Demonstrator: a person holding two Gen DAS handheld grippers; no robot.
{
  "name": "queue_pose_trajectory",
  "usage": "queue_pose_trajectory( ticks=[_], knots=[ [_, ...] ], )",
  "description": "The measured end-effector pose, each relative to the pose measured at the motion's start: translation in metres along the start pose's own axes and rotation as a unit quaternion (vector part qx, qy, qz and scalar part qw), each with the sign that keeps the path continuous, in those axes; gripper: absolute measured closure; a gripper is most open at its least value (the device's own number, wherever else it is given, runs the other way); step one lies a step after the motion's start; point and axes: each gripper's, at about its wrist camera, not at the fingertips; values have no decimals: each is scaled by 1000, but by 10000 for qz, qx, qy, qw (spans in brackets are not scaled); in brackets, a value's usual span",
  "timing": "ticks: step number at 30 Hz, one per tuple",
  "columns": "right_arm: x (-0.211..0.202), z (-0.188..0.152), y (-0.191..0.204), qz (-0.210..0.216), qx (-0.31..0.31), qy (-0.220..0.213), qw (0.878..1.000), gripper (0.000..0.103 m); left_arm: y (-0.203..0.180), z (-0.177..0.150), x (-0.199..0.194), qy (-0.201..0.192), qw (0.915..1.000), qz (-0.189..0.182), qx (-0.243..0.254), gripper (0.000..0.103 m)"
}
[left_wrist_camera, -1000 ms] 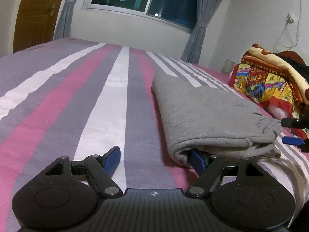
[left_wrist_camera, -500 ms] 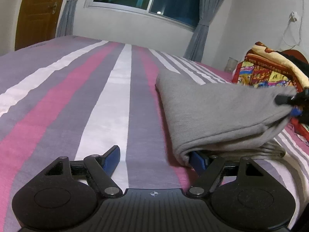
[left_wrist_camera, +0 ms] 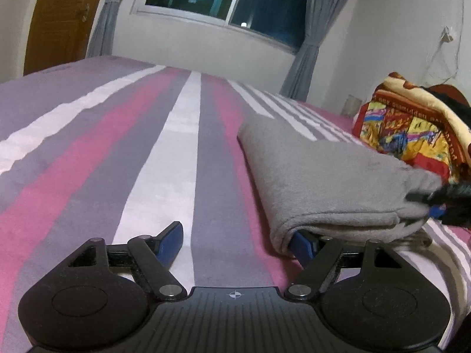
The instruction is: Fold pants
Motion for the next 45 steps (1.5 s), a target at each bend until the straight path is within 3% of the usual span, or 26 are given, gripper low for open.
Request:
queue_pose_trajectory(
  ticks=[2,6,9,10,11,15,20,21,24,26,29,32,34,37,39,41,43,45],
  knots=[
    [22,-9,-12,-327,29,567,9979,62,-4,-1,1,42,9999,24,127,26],
    [23,-4,-17,-345,292,595,9972,61,-1,5,-5,205,9998,-80,14,26],
    [4,1,-5,-618,-97,403,9972,38,15,15,-16,399,9958,-589,-570,26],
    [-4,4,-6,-731,-239,236,9968,26,20,19,-20,383,9940,-752,-692,26],
    [-13,5,-4,-756,-343,118,9965,22,22,25,-25,295,9935,-832,-723,26],
    [-22,23,-6,-742,-547,-158,9956,25,18,52,-2,178,9946,-733,-715,26],
    [23,37,-1,-743,-592,-193,9953,27,-12,55,73,827,9943,-558,-371,26],
    [36,34,-2,-779,-607,-66,9951,27,-16,48,85,1015,9932,-493,-290,26],
    [69,15,-12,-1061,-809,698,9886,25,-26,47,96,1085,9928,-496,-84,24],
    [67,18,-15,-967,-770,680,9900,26,-32,61,95,893,9943,-576,48,24],
    [59,38,-14,-806,-884,282,9924,26,-39,79,109,709,9953,-605,274,24],
    [76,61,-16,-776,-875,106,9931,24,-44,86,149,978,9930,-389,541,24],
    [100,68,-19,-788,-863,376,9924,21,-43,84,171,1264,9888,-413,674,17],
    [129,65,-27,-918,-1012,966,9859,18,-46,97,180,1099,9912,-454,587,16],
    [123,76,-24,-838,-1098,753,9875,20,-45,108,185,891,9933,-496,535,16],
    [116,84,-21,-817,-1126,490,9891,20,-44,114,203,944,9937,-358,487,16],
    [125,87,-19,-852,-1133,573,9882,19,-46,111,221,1174,9913,-231,549,16],
    [141,81,-19,-1056,-1305,933,9814,16,-52,104,232,1353,9881,-195,700,16]
  ],
)
Point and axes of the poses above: each gripper's, at about its wrist camera, not at the fingertips, and x roughly the way its jaws point, y to its left, z to its top, and after that the axes turned 8 degrees about -y, right-handed
